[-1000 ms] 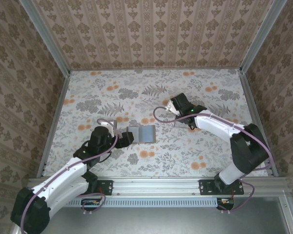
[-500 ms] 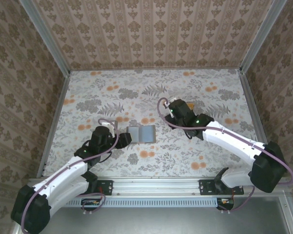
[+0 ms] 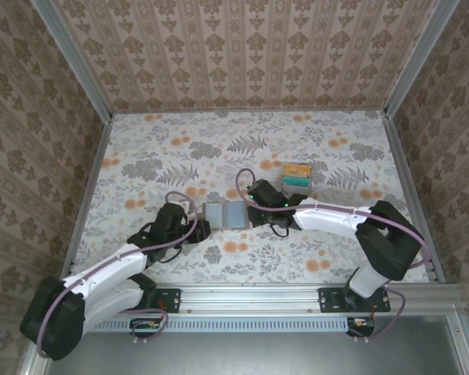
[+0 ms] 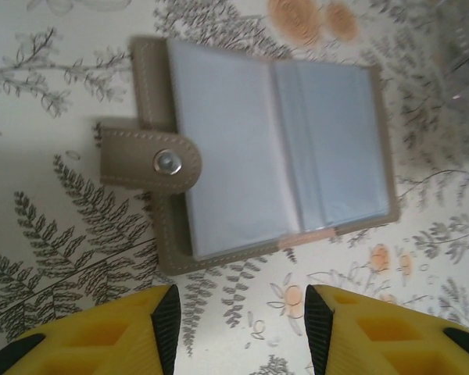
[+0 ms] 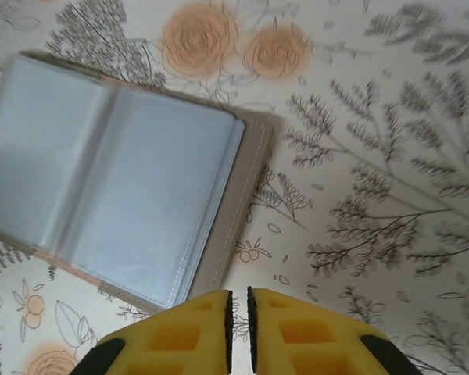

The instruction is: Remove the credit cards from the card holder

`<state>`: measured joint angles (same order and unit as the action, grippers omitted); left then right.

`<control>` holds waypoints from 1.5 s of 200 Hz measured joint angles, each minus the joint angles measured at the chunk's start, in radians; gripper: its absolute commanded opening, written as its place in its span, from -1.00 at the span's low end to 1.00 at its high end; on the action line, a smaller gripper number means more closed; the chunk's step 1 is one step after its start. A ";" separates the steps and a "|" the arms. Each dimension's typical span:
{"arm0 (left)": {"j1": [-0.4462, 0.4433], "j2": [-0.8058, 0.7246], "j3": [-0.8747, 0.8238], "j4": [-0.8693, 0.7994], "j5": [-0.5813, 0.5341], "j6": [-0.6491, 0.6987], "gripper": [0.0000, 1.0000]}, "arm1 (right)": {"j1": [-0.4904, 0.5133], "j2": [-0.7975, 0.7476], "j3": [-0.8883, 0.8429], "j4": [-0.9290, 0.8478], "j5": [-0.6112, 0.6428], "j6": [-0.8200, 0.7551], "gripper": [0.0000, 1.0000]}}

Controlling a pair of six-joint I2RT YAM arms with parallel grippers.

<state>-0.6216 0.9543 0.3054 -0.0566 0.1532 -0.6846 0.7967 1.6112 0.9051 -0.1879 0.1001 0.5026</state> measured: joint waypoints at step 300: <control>-0.007 0.321 0.156 0.024 -0.037 0.038 -0.11 | 0.020 0.157 0.029 0.076 -0.031 0.104 -0.69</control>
<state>-0.6289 1.2755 0.4610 -0.0326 0.1162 -0.6464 0.8165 1.7679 0.9344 -0.1120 0.0689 0.6067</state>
